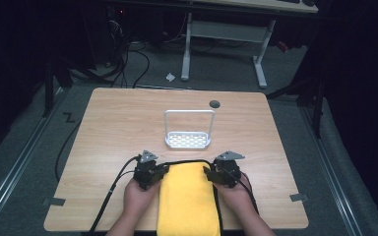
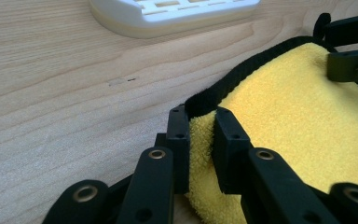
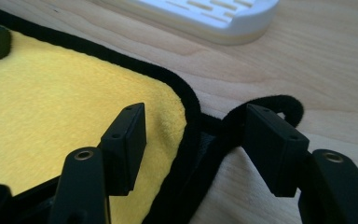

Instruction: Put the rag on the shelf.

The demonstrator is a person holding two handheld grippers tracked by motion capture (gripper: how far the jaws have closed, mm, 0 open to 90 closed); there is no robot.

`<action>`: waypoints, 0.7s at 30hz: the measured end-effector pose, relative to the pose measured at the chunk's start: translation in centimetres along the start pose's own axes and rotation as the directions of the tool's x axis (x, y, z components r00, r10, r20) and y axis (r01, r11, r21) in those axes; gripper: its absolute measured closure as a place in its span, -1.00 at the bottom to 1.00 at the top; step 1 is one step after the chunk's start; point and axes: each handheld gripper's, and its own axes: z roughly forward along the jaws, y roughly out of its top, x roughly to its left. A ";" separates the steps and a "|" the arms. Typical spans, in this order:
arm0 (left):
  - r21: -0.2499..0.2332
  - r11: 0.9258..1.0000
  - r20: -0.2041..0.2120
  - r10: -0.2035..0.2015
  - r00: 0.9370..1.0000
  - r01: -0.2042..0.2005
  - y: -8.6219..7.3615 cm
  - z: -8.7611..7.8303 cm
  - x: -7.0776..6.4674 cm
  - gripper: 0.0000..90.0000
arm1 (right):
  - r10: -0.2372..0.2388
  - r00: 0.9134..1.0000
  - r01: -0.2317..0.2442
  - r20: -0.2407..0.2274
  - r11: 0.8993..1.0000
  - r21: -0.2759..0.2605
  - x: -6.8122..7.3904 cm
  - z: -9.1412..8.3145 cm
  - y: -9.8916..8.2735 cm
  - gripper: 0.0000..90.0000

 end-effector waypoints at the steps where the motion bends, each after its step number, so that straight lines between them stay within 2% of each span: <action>1: 0.000 1.000 0.001 0.000 1.000 0.000 0.0 0.0 0.0 0.72 | 0.011 1.000 -0.011 -0.006 1.000 -0.005 -0.1 0.2 0.1 -0.10; 2: -0.001 1.000 0.001 -0.002 1.000 0.002 0.0 0.0 0.0 0.72 | 0.011 1.000 -0.011 -0.006 1.000 -0.005 -0.1 0.2 0.1 -0.10; 6: -0.001 1.000 0.002 -0.004 1.000 0.004 0.0 0.0 0.0 0.72 | -0.027 1.000 0.027 -0.012 1.000 -0.008 0.3 0.2 0.0 0.17; 8: -0.003 1.000 0.004 -0.006 1.000 0.006 0.0 0.0 0.1 0.71 | -0.032 0.999 0.032 -0.020 0.999 -0.008 0.5 0.1 0.0 0.28; 9: -0.003 1.000 0.005 -0.006 1.000 0.006 0.0 0.0 0.1 0.71 | -0.035 0.999 0.035 -0.032 0.999 -0.008 0.6 0.1 -0.1 0.40; 10: -0.004 1.000 0.005 -0.007 1.000 0.007 0.0 0.0 0.1 0.71 | -0.035 0.999 0.035 -0.032 0.999 -0.008 0.6 0.1 -0.1 0.40; 14: -0.004 1.000 0.005 -0.008 1.000 0.008 0.0 0.0 0.1 0.71 | -0.036 0.998 0.035 -0.048 0.999 -0.025 0.9 0.0 -0.4 0.62; 18: -0.001 1.000 0.014 -0.019 1.000 0.019 0.0 -0.1 0.2 0.72 | -0.053 0.998 0.052 -0.046 0.998 -0.032 1.1 0.0 -0.4 0.67; 21: -0.001 1.000 0.017 -0.025 1.000 0.025 -0.1 -0.1 0.3 0.75 | -0.046 0.998 0.044 -0.049 0.998 -0.038 1.1 0.0 -0.5 0.67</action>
